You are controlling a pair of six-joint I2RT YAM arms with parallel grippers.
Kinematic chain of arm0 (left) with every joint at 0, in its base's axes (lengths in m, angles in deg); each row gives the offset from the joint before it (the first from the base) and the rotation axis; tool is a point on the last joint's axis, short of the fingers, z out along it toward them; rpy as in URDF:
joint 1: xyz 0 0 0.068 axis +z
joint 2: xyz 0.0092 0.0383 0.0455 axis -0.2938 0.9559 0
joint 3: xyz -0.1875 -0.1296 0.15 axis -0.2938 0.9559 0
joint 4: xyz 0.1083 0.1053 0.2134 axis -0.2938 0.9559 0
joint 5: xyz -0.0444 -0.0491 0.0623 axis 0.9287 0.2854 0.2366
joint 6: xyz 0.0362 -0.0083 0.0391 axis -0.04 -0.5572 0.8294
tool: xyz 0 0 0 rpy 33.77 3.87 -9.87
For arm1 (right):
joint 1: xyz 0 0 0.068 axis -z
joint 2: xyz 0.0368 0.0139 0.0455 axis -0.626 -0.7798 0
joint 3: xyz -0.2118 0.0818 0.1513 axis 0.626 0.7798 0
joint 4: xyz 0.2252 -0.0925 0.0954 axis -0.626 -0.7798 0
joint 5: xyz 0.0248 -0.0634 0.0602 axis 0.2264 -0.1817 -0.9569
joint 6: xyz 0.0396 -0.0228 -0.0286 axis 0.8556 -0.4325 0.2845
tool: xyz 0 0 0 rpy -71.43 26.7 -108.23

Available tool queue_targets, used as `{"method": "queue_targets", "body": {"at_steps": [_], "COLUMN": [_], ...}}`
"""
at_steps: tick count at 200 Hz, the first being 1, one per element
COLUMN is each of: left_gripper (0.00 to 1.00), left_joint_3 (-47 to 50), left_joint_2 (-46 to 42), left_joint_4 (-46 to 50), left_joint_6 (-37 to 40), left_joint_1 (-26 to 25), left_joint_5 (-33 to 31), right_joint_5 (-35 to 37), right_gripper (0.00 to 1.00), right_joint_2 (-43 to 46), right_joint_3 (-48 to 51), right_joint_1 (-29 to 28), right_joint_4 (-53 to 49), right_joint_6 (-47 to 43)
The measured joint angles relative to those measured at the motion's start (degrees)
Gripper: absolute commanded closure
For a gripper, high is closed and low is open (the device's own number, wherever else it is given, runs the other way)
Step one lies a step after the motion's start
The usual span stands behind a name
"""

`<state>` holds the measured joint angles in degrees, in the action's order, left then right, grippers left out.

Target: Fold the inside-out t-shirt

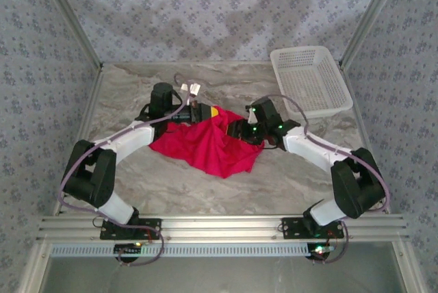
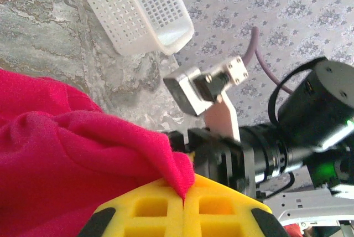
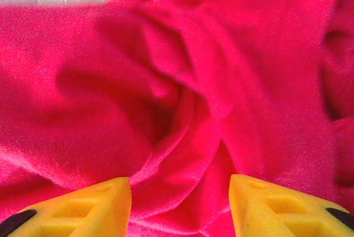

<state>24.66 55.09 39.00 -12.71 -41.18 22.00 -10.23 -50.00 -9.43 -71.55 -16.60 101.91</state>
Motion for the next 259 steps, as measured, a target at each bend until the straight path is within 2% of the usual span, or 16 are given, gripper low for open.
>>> {"method": "queue_targets", "body": {"at_steps": [28, 56, 77, 86, 97, 102, 124, 149, 166, 182, 203, 221, 237, 259], "left_gripper": [1.0, 1.0, 1.0, 1.0, 1.0, 1.0, 1.0, 1.0, 1.0, 1.0, 1.0, 1.0, 0.99, 0.99], "left_joint_3": [0.0, 0.0, 0.0, 0.0, 0.0, 0.0, 0.0, -1.2, -2.7, -4.0, -4.9, -4.7, -3.9, -3.0], "left_joint_2": [0.0, 0.0, -0.1, -0.1, -0.3, -0.4, -0.7, -0.8, -0.8, -0.7, 0.0, 1.7, 3.8, 5.8], "left_joint_4": [0.0, 0.1, 1.2, 1.6, 1.9, 2.0, 2.7, 5.0, 5.8, 5.1, 1.4, -3.2, -8.3, -12.4], "left_joint_6": [0.0, 0.0, 0.2, 0.3, 0.3, 0.3, 0.7, 1.4, 1.5, 0.6, -2.0, -5.4, -9.0, -13.4], "left_joint_1": [0.1, 0.1, 0.1, 0.1, 0.2, 0.2, 0.9, 4.0, 7.3, 9.6, 9.0, 7.6, 6.3, 5.1], "left_joint_5": [0.0, 0.0, 0.0, 0.0, 0.0, 0.0, 0.1, 0.2, 0.2, 0.2, 0.4, 0.4, 0.5, 1.2], "right_joint_5": [1.6, 4.5, 5.6, 5.9, 6.2, 6.1, 5.9, 5.8, 5.8, 4.5, 3.3, 1.6, 0.6, 1.1], "right_gripper": [0.48, 0.61, 0.66, 0.74, 0.94, 1.0, 1.0, 1.0, 1.0, 1.0, 1.0, 1.0, 1.0, 1.0], "right_joint_2": [-2.2, -6.9, -9.9, -11.1, -12.2, -12.6, -13.4, -11.5, -6.9, -0.5, 6.8, 8.7, 6.8, -0.9], "right_joint_3": [-1.7, -5.7, -8.0, -9.2, -10.7, -11.3, -15.5, -23.5, -29.4, -32.1, -31.6, -27.6, -23.5, -20.2], "right_joint_1": [-1.8, -0.7, 0.4, 0.8, 0.9, 0.9, 0.9, 2.9, 5.6, 8.0, 8.8, 8.8, 8.8, 8.8], "right_joint_4": [1.6, 2.6, 3.3, 3.3, 3.1, 3.1, -0.7, -12.1, -19.8, -22.9, -22.9, -20.2, -18.3, -18.5], "right_joint_6": [-1.2, -0.5, 0.3, 0.3, 0.7, 0.8, 0.9, -1.9, -5.1, -6.3, -6.7, -6.1, -5.2, -5.0]}}
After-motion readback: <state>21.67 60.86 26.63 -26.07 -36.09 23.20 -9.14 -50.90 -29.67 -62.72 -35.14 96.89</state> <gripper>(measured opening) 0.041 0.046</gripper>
